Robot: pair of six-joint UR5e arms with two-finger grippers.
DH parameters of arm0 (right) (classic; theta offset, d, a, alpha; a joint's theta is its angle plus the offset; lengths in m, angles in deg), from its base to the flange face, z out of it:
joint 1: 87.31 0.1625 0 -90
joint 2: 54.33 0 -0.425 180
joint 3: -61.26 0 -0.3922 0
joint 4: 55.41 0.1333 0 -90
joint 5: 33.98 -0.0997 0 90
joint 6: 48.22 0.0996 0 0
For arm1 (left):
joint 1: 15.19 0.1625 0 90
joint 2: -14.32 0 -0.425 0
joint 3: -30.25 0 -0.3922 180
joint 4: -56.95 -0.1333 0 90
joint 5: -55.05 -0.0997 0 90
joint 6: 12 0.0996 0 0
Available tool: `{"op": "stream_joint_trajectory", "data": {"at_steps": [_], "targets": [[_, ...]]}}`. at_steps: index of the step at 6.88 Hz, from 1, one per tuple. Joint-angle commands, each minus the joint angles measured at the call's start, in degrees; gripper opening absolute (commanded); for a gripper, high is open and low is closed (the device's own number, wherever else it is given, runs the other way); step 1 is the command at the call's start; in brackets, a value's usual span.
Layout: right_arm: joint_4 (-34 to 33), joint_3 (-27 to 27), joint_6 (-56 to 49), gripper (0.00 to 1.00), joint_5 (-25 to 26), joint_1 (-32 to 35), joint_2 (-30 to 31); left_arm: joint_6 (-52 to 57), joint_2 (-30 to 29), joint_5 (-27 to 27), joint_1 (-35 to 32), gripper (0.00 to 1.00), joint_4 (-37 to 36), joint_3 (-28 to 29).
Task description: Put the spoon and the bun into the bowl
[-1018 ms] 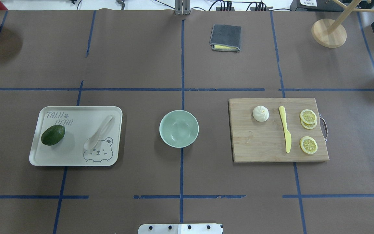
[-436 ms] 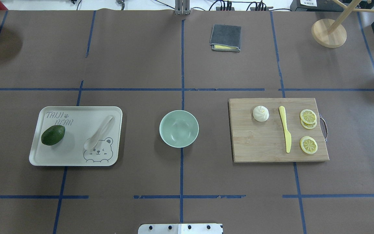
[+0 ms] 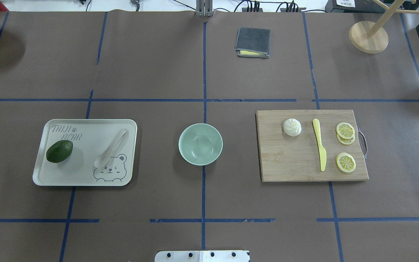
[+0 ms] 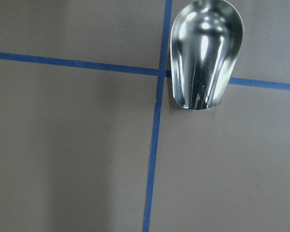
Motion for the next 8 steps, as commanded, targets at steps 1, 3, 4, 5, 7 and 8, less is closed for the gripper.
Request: {"op": "stream_joint_trajectory", "data": {"at_steps": [1,3,4,5,7,8], "targets": [[3.8,-0.3,0.7,1.00,0.8,-1.1,-4.7,-0.2,-5.0,0.0,1.5,1.00,0.8,-0.1],[8.5,-0.3,1.7,1.00,0.3,-1.1,-4.6,-0.9,-11.2,0.2,1.5,1.00,3.7,0.6],[8.8,-0.3,3.3,1.00,0.1,-1.1,-4.6,-2.6,-12.5,0.2,1.5,1.00,11.4,1.3],[8.8,-0.3,3.3,1.00,0.1,-1.1,-4.6,-3.6,-12.3,0.4,1.8,1.00,21.5,2.1],[8.8,-0.3,3.4,1.00,-0.1,-1.1,-4.5,-12.8,-12.3,0.1,4.8,1.00,27.2,2.0],[8.8,-0.3,3.4,1.00,0.0,-1.1,-4.6,-16.7,-11.9,-0.1,9.9,1.00,32.6,-0.2]]}}
